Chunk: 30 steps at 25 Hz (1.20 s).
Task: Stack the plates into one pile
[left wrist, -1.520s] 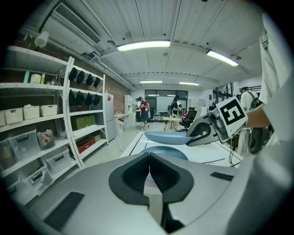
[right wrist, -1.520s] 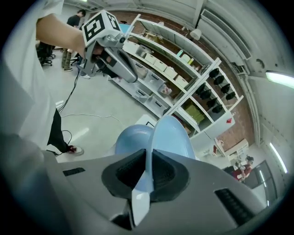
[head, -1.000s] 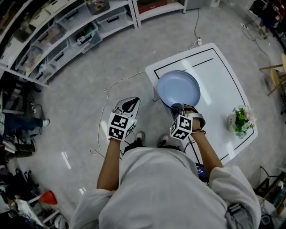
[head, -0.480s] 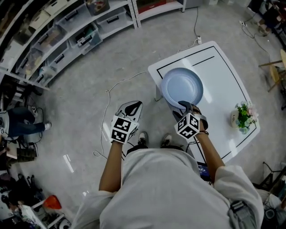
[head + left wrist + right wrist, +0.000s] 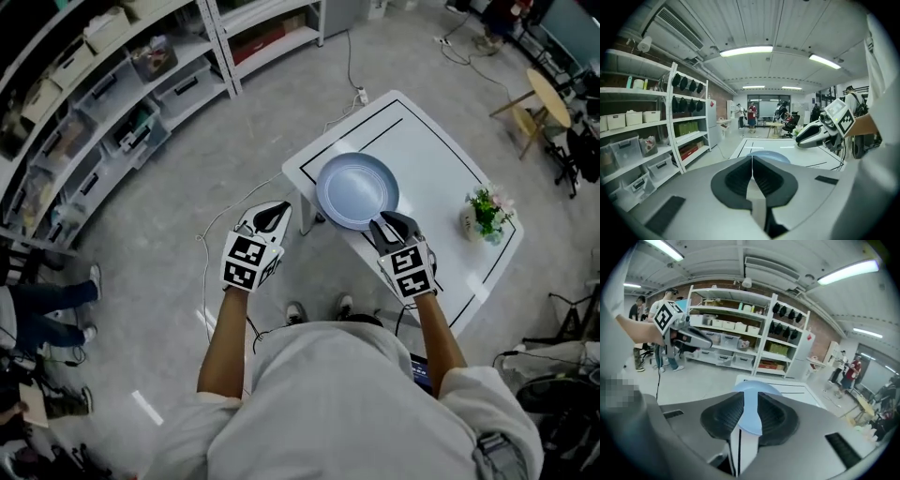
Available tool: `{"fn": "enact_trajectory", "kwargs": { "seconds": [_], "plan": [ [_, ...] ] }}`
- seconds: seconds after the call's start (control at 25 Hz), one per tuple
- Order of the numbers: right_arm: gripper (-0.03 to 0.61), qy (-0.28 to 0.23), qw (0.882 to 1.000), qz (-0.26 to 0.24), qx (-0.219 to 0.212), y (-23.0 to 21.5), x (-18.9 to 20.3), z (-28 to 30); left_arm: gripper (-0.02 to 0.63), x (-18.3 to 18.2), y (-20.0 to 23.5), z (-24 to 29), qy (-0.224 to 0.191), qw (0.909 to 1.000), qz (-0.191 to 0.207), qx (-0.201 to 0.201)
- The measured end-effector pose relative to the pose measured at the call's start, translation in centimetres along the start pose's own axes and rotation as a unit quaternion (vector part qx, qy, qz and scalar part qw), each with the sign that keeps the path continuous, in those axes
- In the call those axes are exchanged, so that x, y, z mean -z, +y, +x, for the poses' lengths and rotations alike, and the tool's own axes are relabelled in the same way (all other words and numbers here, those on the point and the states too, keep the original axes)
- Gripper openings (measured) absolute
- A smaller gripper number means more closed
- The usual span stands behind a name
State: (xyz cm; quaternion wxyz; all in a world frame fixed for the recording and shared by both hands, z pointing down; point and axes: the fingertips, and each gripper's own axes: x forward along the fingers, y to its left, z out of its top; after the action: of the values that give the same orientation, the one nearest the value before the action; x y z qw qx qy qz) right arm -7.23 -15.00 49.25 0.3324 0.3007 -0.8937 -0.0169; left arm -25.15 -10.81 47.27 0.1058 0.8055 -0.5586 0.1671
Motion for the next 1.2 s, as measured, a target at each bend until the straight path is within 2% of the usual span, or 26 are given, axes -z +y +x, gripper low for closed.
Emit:
{"fn": "enact_trajectory", "kwargs": {
  "seconds": [0.16,0.28,0.4,0.68,0.8,0.92,1.2],
  "plan": [
    [0.02,-0.04,0.993,0.04,0.103,-3.9,-3.0,-3.9,0.02,-3.8,0.8,0.7,-0.038,0.9986,0.018,0.032],
    [0.015,-0.066,0.983,0.069,0.156,-6.1,-4.3,-6.8,0.02,-6.7,0.9,1.7,-0.061,0.997,0.014,0.045],
    [0.014,-0.081,0.975,0.081,0.189,-7.5,-4.6,-10.1,0.02,-9.2,-0.5,2.6,-0.08,0.9952,0.009,0.056],
    [0.014,-0.124,0.963,0.072,0.227,-11.5,-5.6,-17.1,0.02,-15.2,-5.9,3.8,-0.113,0.9887,0.068,0.071],
    [0.012,-0.138,0.96,0.06,0.234,-13.3,-5.7,-19.9,0.02,-17.7,-8.8,3.6,-0.134,0.9847,0.084,0.072],
    [0.012,-0.155,0.957,0.052,0.24,-15.3,-6.0,-22.1,0.02,-20.1,-11.4,3.3,-0.151,0.9791,0.119,0.066],
    [0.012,-0.151,0.959,0.042,0.238,-17.2,-4.6,-23.9,0.02,-22.3,-15.4,2.9,-0.167,0.9713,0.155,0.069]
  ]
}}
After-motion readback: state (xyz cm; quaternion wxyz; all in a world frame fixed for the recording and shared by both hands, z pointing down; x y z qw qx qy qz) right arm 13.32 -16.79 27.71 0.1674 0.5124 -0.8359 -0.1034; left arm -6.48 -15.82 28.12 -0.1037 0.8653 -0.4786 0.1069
